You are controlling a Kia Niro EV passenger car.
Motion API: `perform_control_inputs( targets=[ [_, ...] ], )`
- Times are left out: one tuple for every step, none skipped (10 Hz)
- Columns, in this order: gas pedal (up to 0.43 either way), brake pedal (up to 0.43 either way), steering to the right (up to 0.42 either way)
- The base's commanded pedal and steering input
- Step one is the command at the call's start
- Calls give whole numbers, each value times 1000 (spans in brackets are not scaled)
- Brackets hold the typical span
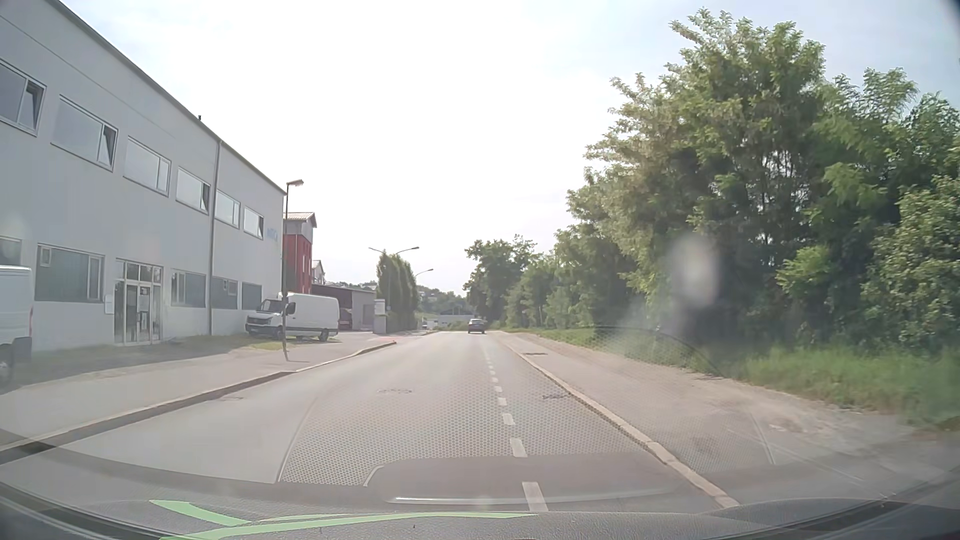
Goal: Follow the waypoints while adhering to traffic rules and regulations
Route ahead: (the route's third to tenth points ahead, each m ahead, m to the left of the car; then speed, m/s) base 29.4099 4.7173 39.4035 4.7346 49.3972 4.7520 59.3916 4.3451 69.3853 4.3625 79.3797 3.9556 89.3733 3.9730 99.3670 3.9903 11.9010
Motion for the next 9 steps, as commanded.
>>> perform_control_inputs(
  targets=[
    [59,0,-1],
    [59,0,-1],
    [59,0,-1],
    [59,0,-1],
    [59,0,-1],
    [59,0,-1],
    [59,0,-1],
    [59,0,-1],
    [59,0,-1]
  ],
)
